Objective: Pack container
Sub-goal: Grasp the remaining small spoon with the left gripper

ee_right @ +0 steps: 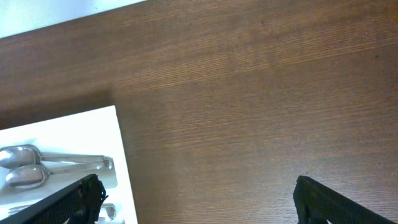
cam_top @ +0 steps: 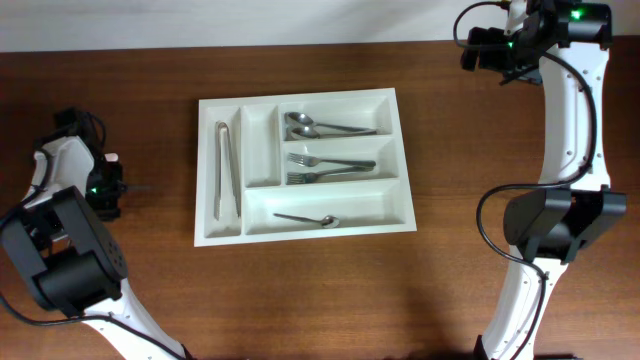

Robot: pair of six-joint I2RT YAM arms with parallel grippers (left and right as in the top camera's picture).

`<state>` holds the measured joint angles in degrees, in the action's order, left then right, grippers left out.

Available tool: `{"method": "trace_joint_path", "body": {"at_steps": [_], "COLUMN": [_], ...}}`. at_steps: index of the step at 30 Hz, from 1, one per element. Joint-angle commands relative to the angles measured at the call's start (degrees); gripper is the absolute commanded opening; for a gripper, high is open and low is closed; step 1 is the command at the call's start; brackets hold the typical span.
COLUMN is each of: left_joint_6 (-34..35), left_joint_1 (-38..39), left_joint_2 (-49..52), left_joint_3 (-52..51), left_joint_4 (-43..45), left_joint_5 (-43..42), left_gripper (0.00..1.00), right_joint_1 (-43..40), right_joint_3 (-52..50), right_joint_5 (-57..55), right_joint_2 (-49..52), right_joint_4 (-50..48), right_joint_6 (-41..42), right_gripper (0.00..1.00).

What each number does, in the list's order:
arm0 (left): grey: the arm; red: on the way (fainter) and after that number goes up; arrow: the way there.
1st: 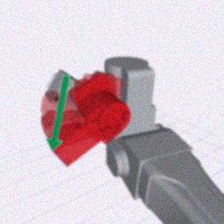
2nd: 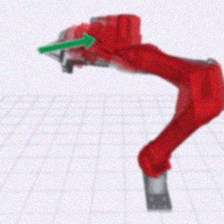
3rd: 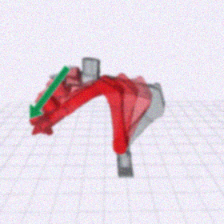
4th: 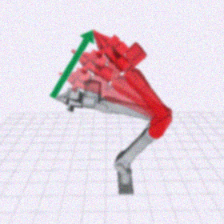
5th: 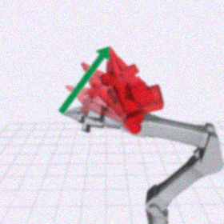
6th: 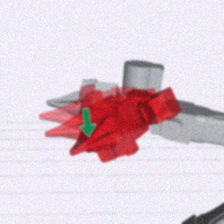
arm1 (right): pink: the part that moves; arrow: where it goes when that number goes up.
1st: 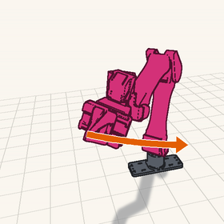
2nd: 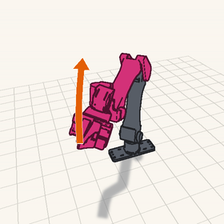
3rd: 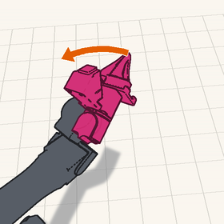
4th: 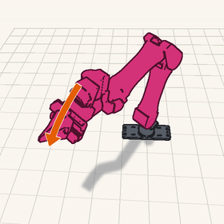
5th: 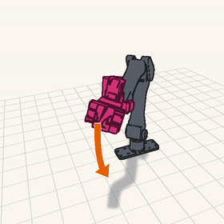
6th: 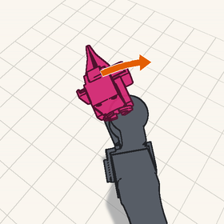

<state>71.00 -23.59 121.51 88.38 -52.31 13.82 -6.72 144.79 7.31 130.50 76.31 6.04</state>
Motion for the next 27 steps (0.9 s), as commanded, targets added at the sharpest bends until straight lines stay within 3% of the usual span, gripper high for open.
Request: {"method": "trace_joint_path", "body": {"at_steps": [1,9,19,24,27], "left_joint_6": [0.1,-5.1,-5.1,-5.2,-5.1], "left_joint_1": [-0.1,-0.1,-0.1,-0.1,-0.1], "left_joint_2": [0.5,1.4,9.5,12.0,12.2], "left_joint_3": [-0.6,-0.6,-0.7,-0.7,-0.7], "left_joint_4": [2.0,7.6,7.3,6.4,6.1], "left_joint_5": [1.0,0.9,-4.8,-7.4,-8.2], "left_gripper": [0.66,0.72,0.70,0.50,0.47], "right_joint_1": [-0.1,-0.1,-0.1,-0.1,-0.1], "right_joint_3": [-0.3,-0.3,-0.3,-0.3,-0.3], "right_joint_5": [-0.3,-0.3,-0.3,-0.3,-0.3], "right_joint_2": [0.2,0.2,0.2,0.2,0.2], "right_joint_4": [0.0,0.0,0.0,0.0,0.0], "right_joint_6": [0.3,0.3,0.3,0.3,0.3], "right_gripper": [0.99,0.99,0.99,0.99,0.99]}}
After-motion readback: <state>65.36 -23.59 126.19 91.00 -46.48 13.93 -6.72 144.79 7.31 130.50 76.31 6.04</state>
